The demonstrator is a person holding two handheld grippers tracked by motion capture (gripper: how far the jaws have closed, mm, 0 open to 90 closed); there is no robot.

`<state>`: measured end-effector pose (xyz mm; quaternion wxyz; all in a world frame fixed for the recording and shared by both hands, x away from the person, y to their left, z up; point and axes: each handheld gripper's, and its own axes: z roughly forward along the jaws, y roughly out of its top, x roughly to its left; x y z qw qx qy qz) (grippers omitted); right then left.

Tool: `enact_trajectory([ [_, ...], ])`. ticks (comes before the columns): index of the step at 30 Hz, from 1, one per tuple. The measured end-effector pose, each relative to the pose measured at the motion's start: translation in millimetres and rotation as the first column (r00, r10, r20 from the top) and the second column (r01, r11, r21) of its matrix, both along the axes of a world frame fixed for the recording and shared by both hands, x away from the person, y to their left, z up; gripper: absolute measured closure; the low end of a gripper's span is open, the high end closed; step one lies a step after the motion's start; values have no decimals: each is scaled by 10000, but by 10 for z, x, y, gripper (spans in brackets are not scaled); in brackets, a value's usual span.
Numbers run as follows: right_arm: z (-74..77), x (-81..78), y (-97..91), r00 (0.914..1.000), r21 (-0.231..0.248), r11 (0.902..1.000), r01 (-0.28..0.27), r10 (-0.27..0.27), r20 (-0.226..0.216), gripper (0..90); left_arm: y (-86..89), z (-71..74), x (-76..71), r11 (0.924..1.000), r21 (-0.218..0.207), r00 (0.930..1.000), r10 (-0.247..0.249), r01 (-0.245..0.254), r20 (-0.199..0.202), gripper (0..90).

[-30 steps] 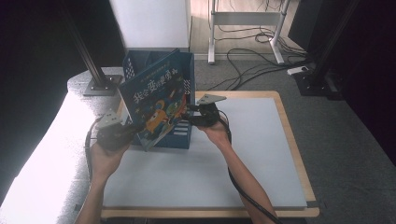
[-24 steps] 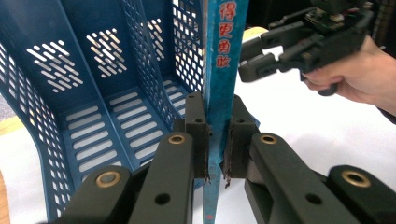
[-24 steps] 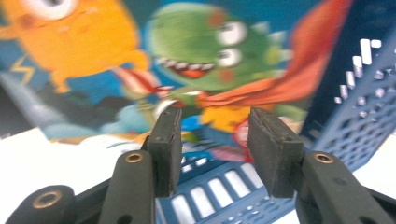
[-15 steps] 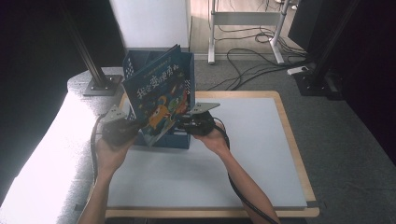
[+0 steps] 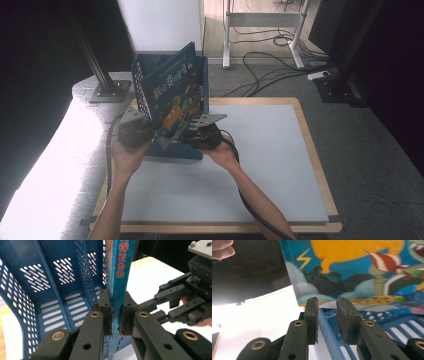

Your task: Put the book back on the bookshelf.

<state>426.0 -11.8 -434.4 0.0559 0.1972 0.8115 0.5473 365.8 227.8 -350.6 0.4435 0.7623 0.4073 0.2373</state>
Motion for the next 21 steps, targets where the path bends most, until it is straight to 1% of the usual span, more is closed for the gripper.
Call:
enact_trajectory([
  [3, -7, -21, 71, 9998, 78, 9998, -198, 198, -60, 696, -17, 7, 2, 10000, -22, 10000, 46, -46, -22, 834],
  [6, -7, -59, 155, 9994, 24, 9994, -357, 357, -7, 695, -25, 11, 3, 10000, -3, 10000, 75, -75, -37, 834],
  [10, 3, -104, 259, 9983, 46, 9983, -586, 587, -19, 699, -21, 15, 10, 9998, -87, 9998, 151, -152, -116, 834],
  [14, 7, -140, 362, 9969, 108, 9969, -778, 779, -107, 728, -5, 15, 20, 9994, -252, 9995, 220, -226, -241, 833],
  [18, 7, -179, 479, 9949, 196, 9948, -1004, 1006, -94, 753, 3, 20, 31, 9986, -400, 9988, 320, -334, -361, 833],
  [19, 6, -188, 513, 9934, 234, 9932, -1141, 1144, -90, 757, 0, 22, 31, 9984, -422, 9986, 350, -366, -384, 834],
  [21, 4, -202, 568, 9924, 253, 9921, -1225, 1226, -47, 766, -10, 26, 29, 9981, -433, 9982, 422, -441, -424, 833],
])
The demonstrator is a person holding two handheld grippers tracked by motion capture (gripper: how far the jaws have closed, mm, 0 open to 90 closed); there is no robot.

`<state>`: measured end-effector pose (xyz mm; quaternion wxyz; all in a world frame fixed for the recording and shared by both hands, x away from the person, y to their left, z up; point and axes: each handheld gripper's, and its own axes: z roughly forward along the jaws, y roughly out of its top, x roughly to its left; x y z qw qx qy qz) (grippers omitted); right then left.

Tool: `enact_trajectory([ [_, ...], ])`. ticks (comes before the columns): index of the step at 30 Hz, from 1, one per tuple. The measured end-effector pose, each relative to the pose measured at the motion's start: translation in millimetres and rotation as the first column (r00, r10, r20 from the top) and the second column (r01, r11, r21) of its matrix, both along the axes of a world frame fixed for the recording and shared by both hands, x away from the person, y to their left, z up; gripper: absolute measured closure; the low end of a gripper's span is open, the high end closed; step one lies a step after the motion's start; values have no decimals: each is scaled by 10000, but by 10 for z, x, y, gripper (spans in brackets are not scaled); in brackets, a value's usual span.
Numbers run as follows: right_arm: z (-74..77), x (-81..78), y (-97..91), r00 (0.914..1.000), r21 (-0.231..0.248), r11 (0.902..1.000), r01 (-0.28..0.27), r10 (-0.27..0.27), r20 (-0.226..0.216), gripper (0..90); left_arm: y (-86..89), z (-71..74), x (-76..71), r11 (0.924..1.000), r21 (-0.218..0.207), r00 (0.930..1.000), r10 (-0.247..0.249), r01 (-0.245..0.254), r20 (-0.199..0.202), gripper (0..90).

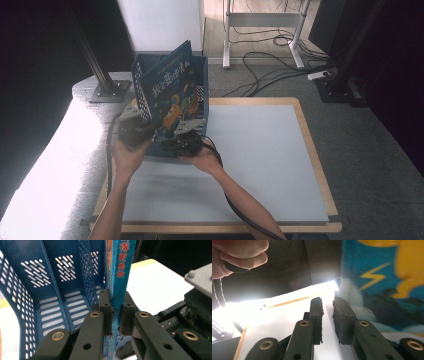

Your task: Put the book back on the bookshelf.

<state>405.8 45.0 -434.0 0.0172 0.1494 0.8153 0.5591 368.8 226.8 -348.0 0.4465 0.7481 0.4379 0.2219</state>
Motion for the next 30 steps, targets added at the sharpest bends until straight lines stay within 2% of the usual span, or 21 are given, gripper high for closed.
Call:
enact_trajectory([
  [4, -4, -19, 89, 9997, -219, 9997, 107, -102, 206, 782, -22, 4, -5, 9999, -62, 10000, 83, -83, -20, 833],
  [6, -5, -33, 112, 9983, -452, 9987, 229, -205, 541, 808, -23, 5, -5, 9999, -117, 9999, 116, -117, -51, 833],
  [11, 6, -48, 119, 9940, -670, 9959, 606, -541, 951, 882, -34, 5, 2, 9988, -332, 9994, 348, -351, -85, 833],
  [17, 7, -46, 86, 9897, -913, 9917, 910, -799, 1185, 889, -79, -23, 53, 9961, -743, 9986, 455, -473, -256, 833],
  [19, -1, -30, 59, 9903, -960, 9905, 985, -881, 1071, 889, -125, -37, 80, 9947, -896, 9982, 466, -498, -366, 834],
  [22, -18, 8, -4, 9897, -870, 9895, 1153, -1070, 948, 889, -182, -55, 119, 9936, -985, 9981, 526, -555, -318, 834],
  [30, -37, 81, -137, 9880, -725, 9875, 1398, -1342, 772, 889, -353, -66, 199, 9945, -783, 9975, 691, -701, -152, 835],
])
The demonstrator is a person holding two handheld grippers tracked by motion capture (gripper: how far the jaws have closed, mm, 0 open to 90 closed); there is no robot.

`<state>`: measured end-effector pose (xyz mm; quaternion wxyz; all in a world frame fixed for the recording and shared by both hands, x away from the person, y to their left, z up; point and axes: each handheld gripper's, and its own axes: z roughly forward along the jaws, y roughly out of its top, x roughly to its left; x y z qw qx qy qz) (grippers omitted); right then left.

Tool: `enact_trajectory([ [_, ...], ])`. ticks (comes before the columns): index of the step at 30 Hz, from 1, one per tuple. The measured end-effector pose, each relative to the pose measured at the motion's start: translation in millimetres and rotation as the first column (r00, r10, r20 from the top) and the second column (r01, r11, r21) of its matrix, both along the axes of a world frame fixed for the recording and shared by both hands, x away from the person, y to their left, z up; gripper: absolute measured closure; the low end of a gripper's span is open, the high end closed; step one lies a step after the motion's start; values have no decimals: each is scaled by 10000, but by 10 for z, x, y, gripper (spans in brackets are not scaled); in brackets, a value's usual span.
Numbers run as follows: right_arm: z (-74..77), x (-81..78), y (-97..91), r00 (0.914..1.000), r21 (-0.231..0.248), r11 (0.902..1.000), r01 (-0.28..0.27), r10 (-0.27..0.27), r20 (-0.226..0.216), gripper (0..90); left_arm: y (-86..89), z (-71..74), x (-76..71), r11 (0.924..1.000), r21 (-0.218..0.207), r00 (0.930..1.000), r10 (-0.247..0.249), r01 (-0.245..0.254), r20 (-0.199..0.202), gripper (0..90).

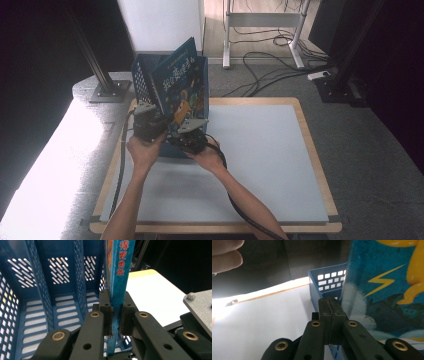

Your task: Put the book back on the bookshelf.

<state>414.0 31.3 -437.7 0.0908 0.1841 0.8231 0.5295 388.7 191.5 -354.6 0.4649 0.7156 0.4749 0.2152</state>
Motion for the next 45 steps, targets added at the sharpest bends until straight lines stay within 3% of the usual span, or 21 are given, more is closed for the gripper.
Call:
enact_trajectory([
  [8, -15, 86, -91, 9996, 65, 9996, 286, -286, -34, 889, -89, -25, 86, 9997, -116, 9997, 196, -195, 115, 834],
  [20, -23, 101, -89, 9996, 131, 9996, 268, -267, -25, 890, -118, -58, 52, 9992, -50, 9978, 406, -404, 533, 836],
  [23, -33, 98, -77, 9980, -84, 9983, 569, -567, 282, 890, -131, -85, 49, 9988, -107, 9966, 490, -484, 668, 836],
  [36, -129, 153, -107, 9984, -150, 9983, 570, -571, -59, 888, -140, -207, 81, 9983, -219, 9969, 546, -535, 563, 836],
  [40, -164, 148, -106, 9993, 29, 9996, 280, -279, -265, 888, -122, -231, 34, 9984, -135, 9969, 559, -553, 546, 836],
  [41, -172, 138, -96, 9995, 39, 9999, 101, -100, -295, 887, -124, -250, 36, 9985, 50, 9973, 551, -554, 488, 836],
  [43, -195, 108, -43, 9996, -314, 9992, 246, -250, -103, 885, -128, -294, 42, 9981, 65, 9970, 602, -606, 485, 836],
  [45, -232, 121, -53, 9991, -232, 9994, 241, -249, -331, 885, -119, -322, 58, 9983, -9, 9976, 587, -587, 369, 836],
])
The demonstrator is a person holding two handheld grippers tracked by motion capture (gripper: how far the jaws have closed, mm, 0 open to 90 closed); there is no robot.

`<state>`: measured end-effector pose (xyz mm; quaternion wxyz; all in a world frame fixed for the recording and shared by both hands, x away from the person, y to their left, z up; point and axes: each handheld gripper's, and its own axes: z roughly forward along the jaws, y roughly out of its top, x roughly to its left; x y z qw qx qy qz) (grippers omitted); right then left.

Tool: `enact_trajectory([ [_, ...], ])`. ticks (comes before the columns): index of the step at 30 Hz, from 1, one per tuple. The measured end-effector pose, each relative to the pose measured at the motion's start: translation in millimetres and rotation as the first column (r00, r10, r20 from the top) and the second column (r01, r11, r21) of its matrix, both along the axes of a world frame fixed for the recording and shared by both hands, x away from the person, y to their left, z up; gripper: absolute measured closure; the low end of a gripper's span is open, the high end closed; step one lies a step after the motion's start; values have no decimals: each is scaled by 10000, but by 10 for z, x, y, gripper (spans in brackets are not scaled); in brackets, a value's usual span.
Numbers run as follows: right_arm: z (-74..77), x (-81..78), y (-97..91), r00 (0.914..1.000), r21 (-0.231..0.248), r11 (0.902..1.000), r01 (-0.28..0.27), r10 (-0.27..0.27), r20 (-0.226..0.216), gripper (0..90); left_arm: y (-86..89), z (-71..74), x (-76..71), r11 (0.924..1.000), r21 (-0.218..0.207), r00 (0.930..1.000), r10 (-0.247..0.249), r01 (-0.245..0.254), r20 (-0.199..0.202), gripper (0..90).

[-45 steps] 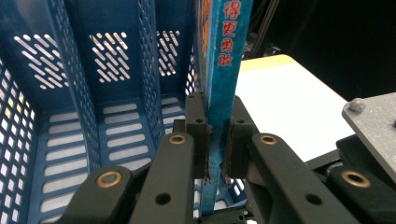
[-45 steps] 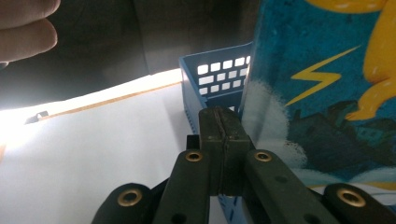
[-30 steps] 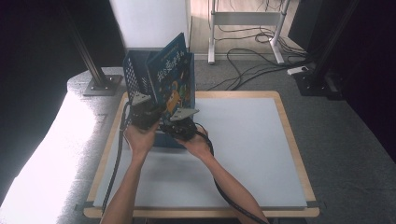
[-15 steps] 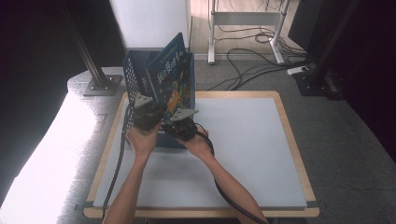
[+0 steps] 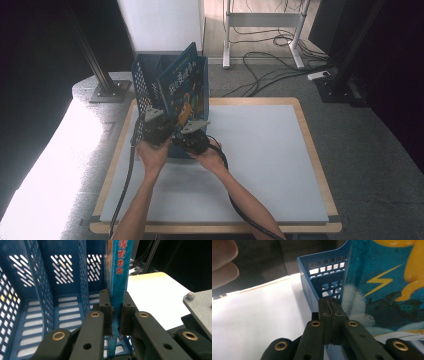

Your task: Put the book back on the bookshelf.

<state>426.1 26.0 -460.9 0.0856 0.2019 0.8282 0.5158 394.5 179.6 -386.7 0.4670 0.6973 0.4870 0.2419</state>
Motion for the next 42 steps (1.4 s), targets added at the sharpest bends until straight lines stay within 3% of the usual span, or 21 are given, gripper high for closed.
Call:
enact_trajectory([
  [7, -26, -23, -14, 10000, -56, 10000, -66, 66, 46, 798, 35, -146, 74, 9998, -221, 9991, -14, 4, -427, 835],
  [13, -36, -10, -119, 9999, 122, 9999, -52, 54, -104, 772, 22, -220, 112, 9998, -39, 9974, -183, 181, -696, 834],
  [22, -27, -16, -325, 9999, 281, 9996, -70, 72, -86, 704, 23, -334, 66, 9986, 346, 9963, -368, 396, -781, 823],
  [26, -10, -27, -404, 10000, 249, 9997, 10, -11, 31, 650, 58, -426, 49, 9985, 364, 9946, -375, 411, -966, 806],
  [29, -5, -23, -467, 9999, 258, 9996, 125, -125, -5, 618, 92, -467, 48, 9985, 34, 9943, -535, 540, -922, 797],
  [34, 4, -22, -541, 9997, 278, 9993, 259, -259, -7, 581, 98, -471, 54, 9977, 186, 9947, -640, 657, -802, 778],
  [36, 12, -24, -557, 9996, 279, 9992, 297, -298, 22, 558, 107, -463, 48, 9977, 293, 9960, -594, 615, -673, 708],
  [42, 42, -31, -603, 9968, 86, 9975, 701, -704, 374, 454, 133, -438, 9, 9919, 588, 9929, -1101, 1126, -444, 492],
])
